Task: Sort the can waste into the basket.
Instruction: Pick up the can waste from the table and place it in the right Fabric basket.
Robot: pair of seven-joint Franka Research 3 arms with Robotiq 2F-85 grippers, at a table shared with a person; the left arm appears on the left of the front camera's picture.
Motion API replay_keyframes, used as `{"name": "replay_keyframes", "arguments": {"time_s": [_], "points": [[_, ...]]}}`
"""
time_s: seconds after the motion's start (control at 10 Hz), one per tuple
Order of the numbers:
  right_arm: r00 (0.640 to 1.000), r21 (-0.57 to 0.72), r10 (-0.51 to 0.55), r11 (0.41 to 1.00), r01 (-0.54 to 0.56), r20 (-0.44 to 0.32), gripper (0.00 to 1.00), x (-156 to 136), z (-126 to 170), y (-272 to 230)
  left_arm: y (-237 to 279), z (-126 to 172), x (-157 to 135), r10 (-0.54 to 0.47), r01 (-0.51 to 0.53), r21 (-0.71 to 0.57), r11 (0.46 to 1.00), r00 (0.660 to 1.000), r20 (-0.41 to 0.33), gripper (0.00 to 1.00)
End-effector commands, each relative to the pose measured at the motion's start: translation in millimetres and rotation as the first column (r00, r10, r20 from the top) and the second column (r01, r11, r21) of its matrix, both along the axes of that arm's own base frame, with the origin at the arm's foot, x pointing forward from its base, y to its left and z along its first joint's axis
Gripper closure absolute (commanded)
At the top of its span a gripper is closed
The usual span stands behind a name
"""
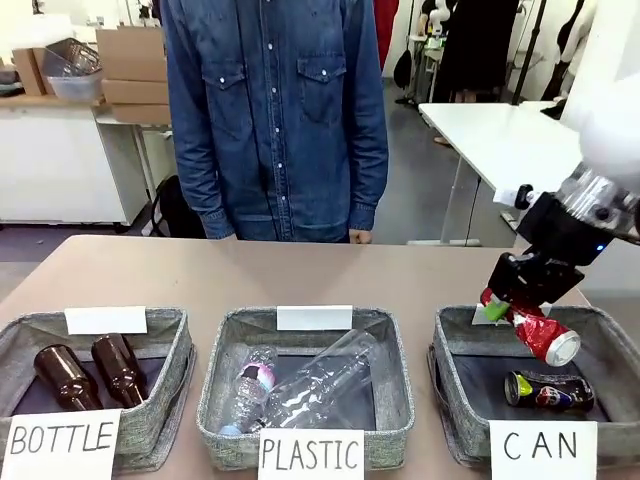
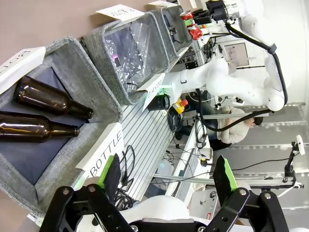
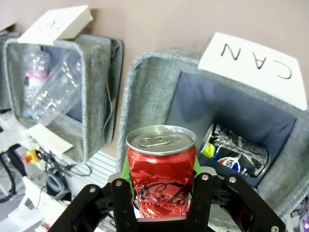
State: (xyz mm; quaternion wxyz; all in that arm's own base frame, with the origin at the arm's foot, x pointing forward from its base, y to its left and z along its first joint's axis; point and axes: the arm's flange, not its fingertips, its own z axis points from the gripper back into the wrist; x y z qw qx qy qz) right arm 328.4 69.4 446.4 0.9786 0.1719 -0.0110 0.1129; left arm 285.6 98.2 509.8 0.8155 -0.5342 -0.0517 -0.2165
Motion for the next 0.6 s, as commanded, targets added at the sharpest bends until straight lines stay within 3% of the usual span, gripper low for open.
{"name": "replay_keyframes", "arguments": {"time_s": [0.0, 0.5], "points": [[1.0, 0.008, -0.013, 1.0, 0.013, 0.027, 0.01, -30.0, -25.2, -8.9, -0.7, 1.8, -1.2, -0.004, 0.004, -0.018, 1.0, 1.0, 0.004, 0.0], [1.0, -0.006, -0.009, 1.0, 0.009, 0.015, 0.0, -26.8, -27.8, -8.7, -0.7, 1.8, -1.2, -0.004, 0.004, -0.018, 1.0, 1.0, 0.004, 0.0]]}}
